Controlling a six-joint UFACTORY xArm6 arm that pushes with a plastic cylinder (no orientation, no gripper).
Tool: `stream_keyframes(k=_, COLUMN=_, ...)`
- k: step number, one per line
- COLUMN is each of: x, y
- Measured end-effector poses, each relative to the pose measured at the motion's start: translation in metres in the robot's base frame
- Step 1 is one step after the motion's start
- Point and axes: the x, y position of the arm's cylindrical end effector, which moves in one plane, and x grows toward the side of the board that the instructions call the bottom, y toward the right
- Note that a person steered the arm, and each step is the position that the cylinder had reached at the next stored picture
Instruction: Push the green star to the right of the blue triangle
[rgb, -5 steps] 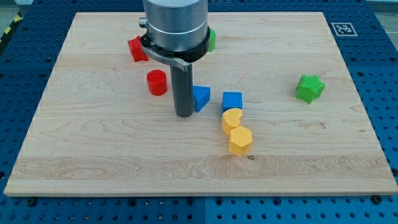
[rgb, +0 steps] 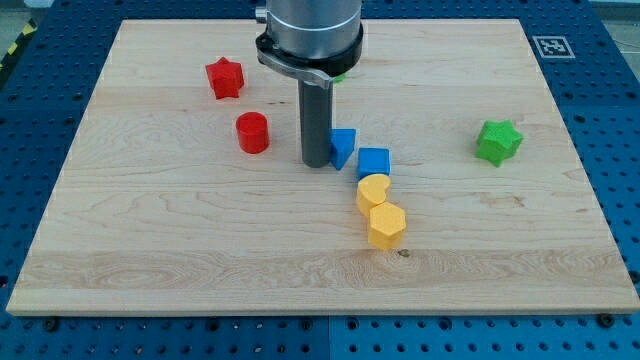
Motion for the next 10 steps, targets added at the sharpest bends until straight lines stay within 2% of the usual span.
stream_keyframes(k=2, x=-0.008, y=0.002)
stream_keyframes(k=3, x=-0.033, y=0.006)
stream_keyframes(k=10, x=-0.043, y=0.032)
